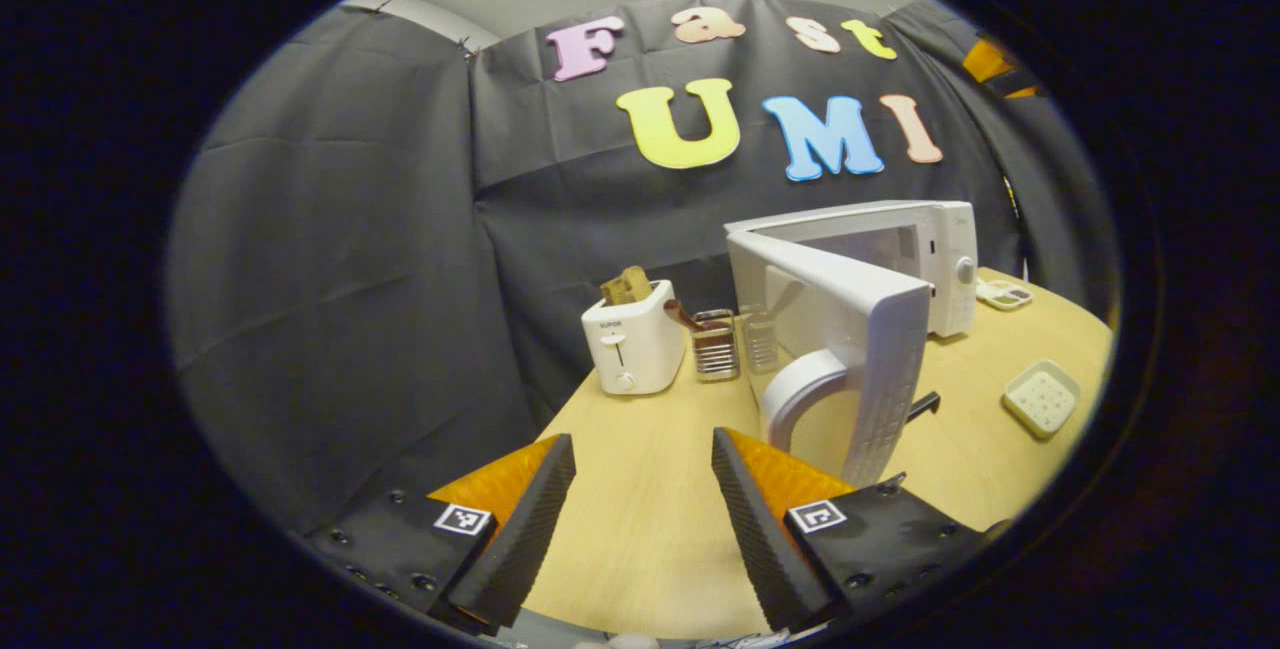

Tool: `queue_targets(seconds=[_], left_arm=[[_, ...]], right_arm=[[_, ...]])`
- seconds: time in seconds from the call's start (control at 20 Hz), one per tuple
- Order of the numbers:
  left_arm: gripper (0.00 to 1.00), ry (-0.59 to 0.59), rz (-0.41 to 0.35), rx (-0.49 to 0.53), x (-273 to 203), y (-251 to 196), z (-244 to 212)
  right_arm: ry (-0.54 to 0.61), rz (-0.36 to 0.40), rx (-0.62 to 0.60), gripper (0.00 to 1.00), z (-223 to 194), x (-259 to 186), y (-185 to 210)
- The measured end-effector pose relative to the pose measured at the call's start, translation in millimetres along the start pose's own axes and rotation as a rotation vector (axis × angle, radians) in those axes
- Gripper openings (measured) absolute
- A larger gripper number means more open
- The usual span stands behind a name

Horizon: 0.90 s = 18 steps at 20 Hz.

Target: Open the microwave oven with the left hand, put the food in, and close the microwave oven.

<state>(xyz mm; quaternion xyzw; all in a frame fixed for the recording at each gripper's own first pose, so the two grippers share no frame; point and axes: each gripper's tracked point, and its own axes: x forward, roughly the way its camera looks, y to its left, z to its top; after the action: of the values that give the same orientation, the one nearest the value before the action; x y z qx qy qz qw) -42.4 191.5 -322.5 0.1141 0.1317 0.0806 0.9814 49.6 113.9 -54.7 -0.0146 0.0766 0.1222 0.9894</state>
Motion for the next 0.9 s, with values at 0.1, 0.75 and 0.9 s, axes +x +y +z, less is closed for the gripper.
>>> queue_targets(seconds=[0.1,0.75,0.9], left_arm=[[0.92,-0.004,-0.038,0.016,-2.0,-18.3,4.4],[0.93,-0.048,-0.314,0.038,1.7,-182.7,39.1],[0.93,-0.071,-0.346,0.044,9.6,-217.1,56.4]], right_arm=[[0.01,0.008,0.022,0.98,-3.7,0.5,0.6],[0.055,-0.104,0.071,0.98,-16.7,-23.9,-67.8],[0.078,-0.133,0.075,0.98,-33.5,-33.3,-85.7]])
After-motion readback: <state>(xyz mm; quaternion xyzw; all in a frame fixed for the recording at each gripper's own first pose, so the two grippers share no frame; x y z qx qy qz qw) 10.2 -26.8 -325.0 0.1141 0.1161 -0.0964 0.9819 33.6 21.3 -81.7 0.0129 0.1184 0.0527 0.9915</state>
